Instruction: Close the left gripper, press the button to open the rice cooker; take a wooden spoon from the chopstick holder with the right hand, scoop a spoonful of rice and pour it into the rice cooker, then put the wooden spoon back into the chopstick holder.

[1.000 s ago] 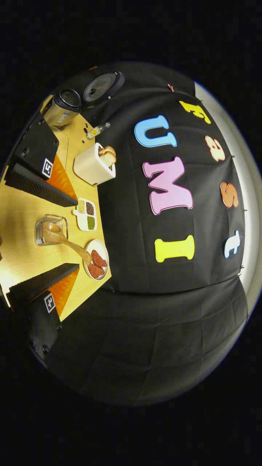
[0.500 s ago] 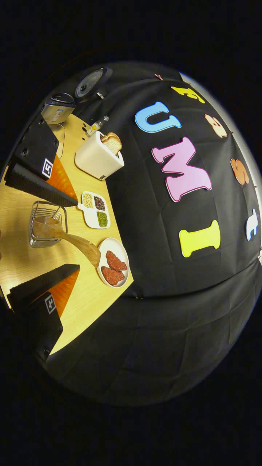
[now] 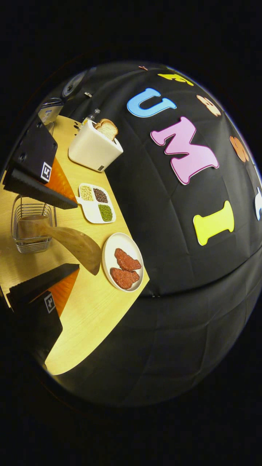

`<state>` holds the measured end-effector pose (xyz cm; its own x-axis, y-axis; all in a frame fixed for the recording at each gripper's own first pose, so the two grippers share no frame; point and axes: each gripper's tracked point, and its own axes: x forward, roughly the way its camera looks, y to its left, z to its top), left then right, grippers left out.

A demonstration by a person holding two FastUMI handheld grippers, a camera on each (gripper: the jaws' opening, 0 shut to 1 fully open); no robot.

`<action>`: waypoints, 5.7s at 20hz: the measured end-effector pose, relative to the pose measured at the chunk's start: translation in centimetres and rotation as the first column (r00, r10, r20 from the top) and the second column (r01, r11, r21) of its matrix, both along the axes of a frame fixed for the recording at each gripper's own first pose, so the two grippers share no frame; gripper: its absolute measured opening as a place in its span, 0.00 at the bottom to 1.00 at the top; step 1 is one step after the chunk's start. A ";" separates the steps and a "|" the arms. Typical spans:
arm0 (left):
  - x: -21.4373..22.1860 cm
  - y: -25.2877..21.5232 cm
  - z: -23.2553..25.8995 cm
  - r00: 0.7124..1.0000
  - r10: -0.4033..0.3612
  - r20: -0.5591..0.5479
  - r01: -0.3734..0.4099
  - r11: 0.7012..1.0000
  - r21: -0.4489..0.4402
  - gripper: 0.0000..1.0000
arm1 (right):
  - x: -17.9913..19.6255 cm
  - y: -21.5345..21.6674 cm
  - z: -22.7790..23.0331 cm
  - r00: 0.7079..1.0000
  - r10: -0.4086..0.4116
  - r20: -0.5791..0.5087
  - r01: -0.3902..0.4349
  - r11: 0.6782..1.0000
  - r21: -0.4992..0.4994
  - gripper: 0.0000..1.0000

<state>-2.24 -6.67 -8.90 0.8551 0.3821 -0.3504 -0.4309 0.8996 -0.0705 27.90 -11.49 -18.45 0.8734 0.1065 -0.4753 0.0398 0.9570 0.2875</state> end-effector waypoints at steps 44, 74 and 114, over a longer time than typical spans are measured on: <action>1.1 11.8 -6.5 0.925 -0.378 0.022 0.378 0.919 -0.111 0.95 | -9.5 22.5 8.4 0.978 0.142 0.151 -0.123 0.984 -0.131 0.16; 0.3 12.3 -9.8 0.926 -0.377 -0.003 0.372 0.914 -0.162 0.95 | -11.6 33.1 -2.4 0.967 0.193 -0.166 -0.149 0.958 0.246 0.17; -2.8 16.4 -7.5 0.971 -0.227 0.080 0.237 0.960 -0.148 0.95 | -13.9 31.1 10.4 0.977 0.102 -0.188 0.066 0.693 0.718 0.16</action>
<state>-5.05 9.76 -16.44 0.9357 0.1158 -0.3332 -0.2021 0.9502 -0.2374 14.00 19.64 -8.08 0.7636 0.5019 -0.4063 0.1605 0.4620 0.8723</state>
